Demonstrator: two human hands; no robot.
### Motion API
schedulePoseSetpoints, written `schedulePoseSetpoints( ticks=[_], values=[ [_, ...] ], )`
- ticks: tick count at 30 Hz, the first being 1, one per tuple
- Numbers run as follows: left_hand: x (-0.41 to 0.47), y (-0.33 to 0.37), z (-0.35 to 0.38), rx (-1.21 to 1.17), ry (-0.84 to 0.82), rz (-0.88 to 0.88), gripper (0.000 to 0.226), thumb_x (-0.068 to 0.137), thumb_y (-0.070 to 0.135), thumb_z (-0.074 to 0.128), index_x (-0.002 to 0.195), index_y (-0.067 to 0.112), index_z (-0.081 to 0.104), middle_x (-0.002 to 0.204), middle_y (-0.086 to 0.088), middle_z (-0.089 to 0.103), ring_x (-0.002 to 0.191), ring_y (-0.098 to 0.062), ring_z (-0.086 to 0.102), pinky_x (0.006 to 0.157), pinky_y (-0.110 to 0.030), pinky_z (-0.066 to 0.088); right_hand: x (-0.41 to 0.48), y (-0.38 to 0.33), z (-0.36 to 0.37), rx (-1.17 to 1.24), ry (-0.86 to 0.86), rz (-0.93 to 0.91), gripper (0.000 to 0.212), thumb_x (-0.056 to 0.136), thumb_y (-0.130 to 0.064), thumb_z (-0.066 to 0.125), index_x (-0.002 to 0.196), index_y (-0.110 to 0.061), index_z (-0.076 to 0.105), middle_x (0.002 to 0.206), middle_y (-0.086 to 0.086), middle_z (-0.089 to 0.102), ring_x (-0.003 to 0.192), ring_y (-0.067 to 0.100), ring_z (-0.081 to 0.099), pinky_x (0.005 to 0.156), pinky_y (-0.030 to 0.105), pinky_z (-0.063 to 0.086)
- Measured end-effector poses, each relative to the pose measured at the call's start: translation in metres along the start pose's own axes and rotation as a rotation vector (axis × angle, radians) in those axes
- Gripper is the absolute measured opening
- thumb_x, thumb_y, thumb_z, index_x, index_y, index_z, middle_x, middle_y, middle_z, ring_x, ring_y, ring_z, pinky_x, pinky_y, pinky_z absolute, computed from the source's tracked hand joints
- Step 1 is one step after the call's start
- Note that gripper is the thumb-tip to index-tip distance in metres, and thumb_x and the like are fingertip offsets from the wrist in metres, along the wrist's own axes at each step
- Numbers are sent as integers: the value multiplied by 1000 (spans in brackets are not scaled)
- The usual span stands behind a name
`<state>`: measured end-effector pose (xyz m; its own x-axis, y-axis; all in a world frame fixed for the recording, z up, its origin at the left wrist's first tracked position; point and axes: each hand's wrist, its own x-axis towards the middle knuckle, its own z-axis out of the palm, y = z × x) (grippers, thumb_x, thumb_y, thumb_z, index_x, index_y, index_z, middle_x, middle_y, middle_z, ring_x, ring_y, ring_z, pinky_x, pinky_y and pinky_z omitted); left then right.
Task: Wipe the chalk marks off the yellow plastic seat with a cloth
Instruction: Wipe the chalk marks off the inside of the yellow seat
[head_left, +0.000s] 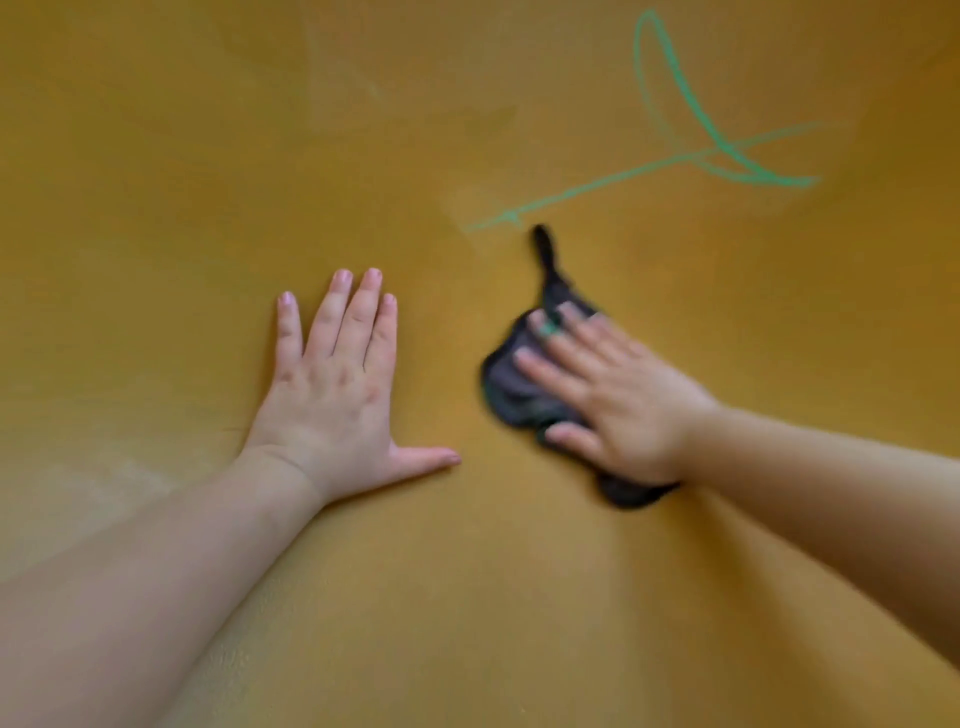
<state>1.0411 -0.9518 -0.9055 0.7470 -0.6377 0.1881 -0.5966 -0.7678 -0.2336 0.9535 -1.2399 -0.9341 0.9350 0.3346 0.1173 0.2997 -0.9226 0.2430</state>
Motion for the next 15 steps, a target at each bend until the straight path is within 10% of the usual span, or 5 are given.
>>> schedulePoseSetpoints(
  ticks=[4, 9, 15],
  values=[
    [-1, -1, 0, -2, -32, -1, 147, 53, 104, 24, 153, -4, 21, 164, -20, 13, 152, -37, 7, 117, -66, 10, 10, 93, -32, -206, 30, 444, 88, 94, -67, 33, 162, -15, 14, 168, 26, 5, 154, 49, 3, 125, 58, 7],
    [0, -1, 1, -16, -21, 2, 148, 52, 104, 25, 155, -3, 16, 165, -19, 11, 152, -37, 7, 117, -66, 11, 82, 7, -13, 49, 240, 913, 87, 98, -60, 29, 162, -6, 7, 166, 31, -3, 152, 53, -1, 124, 63, 3],
    [0, -1, -1, -39, 7, 0, 147, 53, 102, 31, 155, -3, 19, 165, -19, 11, 152, -38, 7, 115, -69, 10, 38, -73, -4, 130, 42, 76, 77, 99, -63, 26, 163, -25, 11, 171, 11, -2, 157, 38, -9, 127, 52, 0]
  ],
)
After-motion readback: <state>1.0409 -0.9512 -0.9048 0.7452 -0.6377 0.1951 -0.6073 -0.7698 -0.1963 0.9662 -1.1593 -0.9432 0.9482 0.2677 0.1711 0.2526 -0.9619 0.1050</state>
